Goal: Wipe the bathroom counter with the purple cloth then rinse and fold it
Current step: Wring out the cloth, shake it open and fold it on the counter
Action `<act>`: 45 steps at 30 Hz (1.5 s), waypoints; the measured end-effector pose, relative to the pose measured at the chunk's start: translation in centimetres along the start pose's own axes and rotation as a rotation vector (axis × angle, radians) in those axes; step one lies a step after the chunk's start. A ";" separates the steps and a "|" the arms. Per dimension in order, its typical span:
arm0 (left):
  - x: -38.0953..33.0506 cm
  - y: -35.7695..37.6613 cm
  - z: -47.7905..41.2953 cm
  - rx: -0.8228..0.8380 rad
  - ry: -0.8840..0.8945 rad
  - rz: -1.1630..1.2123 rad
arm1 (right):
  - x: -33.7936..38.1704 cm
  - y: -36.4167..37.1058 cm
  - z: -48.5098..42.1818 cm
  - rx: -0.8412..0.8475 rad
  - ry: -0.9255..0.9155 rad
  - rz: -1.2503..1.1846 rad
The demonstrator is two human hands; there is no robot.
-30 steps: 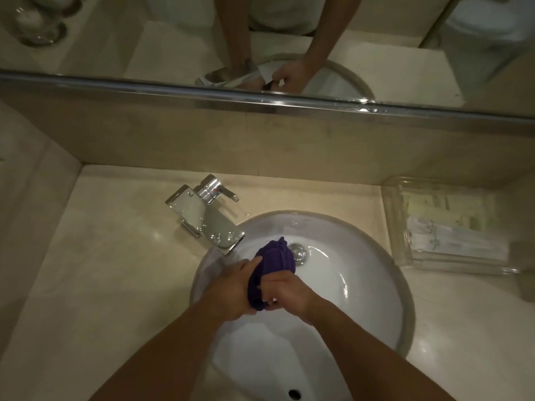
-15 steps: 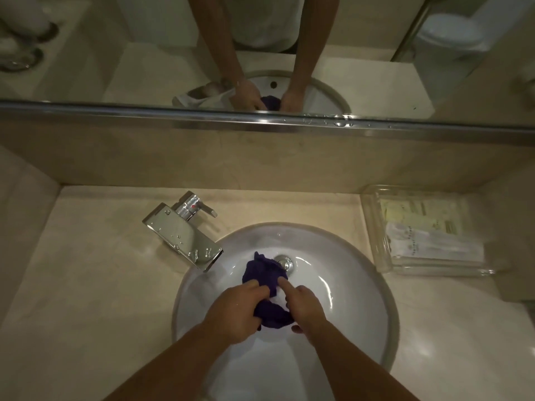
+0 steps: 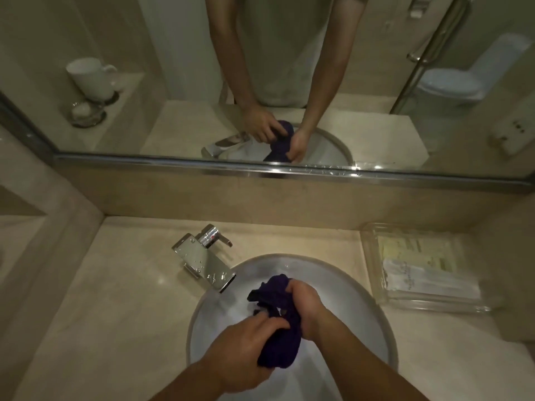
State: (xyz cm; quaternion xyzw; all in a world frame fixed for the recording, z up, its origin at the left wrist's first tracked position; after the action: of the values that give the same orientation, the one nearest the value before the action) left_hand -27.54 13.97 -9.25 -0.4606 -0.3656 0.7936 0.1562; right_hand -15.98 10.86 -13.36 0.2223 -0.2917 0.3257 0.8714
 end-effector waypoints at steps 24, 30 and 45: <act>-14.0 -16.4 -0.1 -0.292 -0.320 1.016 | 19.9 -1.2 18.2 0.156 -0.757 0.125; -17.5 -21.2 1.6 -0.336 -0.213 0.920 | 23.3 -1.0 22.7 0.075 -0.928 0.125; -18.6 -32.7 9.2 -0.649 -0.037 1.117 | 30.4 -3.3 33.3 -0.443 -1.064 0.577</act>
State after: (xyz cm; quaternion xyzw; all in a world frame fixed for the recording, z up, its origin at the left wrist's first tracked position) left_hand -28.42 21.44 28.81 -0.5914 -0.2949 0.6124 -0.4340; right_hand -7.03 2.65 30.22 0.0810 -0.7923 0.3243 0.5105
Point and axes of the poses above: each hand's wrist, its own z-axis away from the middle knuckle, its own y-axis out of the palm, x = y × z, the point moved 8 cm from there along -z, towards the middle knuckle, and after that the axes turned 13 degrees about -y, right-handed, at the moved point
